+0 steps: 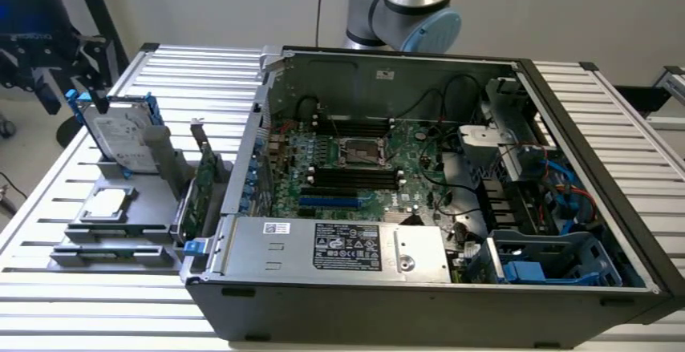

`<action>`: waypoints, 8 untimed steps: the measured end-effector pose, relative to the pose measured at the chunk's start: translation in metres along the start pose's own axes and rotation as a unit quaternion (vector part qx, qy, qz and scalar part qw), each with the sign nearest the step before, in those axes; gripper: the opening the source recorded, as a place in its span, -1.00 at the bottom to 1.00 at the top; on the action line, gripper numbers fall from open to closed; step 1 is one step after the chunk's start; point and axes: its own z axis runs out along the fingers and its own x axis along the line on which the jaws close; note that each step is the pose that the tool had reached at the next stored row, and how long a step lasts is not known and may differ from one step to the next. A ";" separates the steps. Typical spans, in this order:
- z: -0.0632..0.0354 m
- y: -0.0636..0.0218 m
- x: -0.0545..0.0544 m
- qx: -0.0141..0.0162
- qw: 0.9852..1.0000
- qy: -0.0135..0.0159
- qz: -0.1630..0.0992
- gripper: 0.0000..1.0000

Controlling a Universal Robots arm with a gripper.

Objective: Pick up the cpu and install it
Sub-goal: 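Pick up the cpu and move it towards the insertion slot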

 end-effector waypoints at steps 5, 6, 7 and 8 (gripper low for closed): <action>0.0085 -0.0018 0.000 0.000 1.000 -0.007 0.022 0.30; 0.0104 -0.0022 0.000 0.000 1.000 -0.008 0.026 0.30; 0.0122 -0.0026 0.000 0.000 1.000 -0.008 0.028 0.30; 0.0139 -0.0032 0.001 0.000 1.000 -0.008 0.028 0.30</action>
